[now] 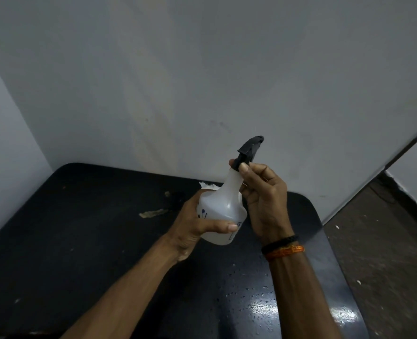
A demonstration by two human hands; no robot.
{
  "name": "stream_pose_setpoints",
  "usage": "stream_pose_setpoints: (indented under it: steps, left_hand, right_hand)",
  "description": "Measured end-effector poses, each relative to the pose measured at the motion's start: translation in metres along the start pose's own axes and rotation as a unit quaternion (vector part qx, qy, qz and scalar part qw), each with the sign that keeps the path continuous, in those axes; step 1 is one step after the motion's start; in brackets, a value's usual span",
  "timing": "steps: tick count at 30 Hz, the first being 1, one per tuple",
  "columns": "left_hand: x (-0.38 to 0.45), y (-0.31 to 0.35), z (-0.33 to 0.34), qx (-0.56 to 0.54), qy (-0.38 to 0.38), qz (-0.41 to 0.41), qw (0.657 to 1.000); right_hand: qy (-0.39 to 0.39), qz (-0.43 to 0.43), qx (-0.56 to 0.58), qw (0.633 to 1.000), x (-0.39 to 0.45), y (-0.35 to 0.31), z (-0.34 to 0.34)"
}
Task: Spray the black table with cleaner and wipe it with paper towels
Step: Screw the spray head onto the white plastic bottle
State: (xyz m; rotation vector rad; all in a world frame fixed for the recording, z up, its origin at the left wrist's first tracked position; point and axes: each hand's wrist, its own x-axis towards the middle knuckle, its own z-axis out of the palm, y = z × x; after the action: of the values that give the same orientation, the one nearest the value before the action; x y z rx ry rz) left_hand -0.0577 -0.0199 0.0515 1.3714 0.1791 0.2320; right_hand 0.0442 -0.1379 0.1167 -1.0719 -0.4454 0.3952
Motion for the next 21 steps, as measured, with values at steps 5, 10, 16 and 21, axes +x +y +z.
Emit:
stream_pose_setpoints:
  steps: [5,10,16,21]
  left_hand:
    - [0.0,0.002,0.001,0.011,-0.004,0.008,1.0]
    - [0.0,0.002,0.002,0.019,-0.002,0.009,1.0]
    - [0.0,0.001,0.002,0.022,-0.006,-0.002,1.0]
    - [0.0,0.0,0.002,0.024,0.004,-0.005,1.0]
  right_hand:
    - [0.029,-0.043,-0.019,0.998,-0.001,0.0,0.005]
    - [0.05,-0.046,-0.038,0.997,-0.003,0.001,0.009]
    - [0.017,-0.005,-0.082,0.996,-0.001,0.003,0.006]
    - [-0.04,0.034,0.007,0.999,-0.002,0.001,-0.004]
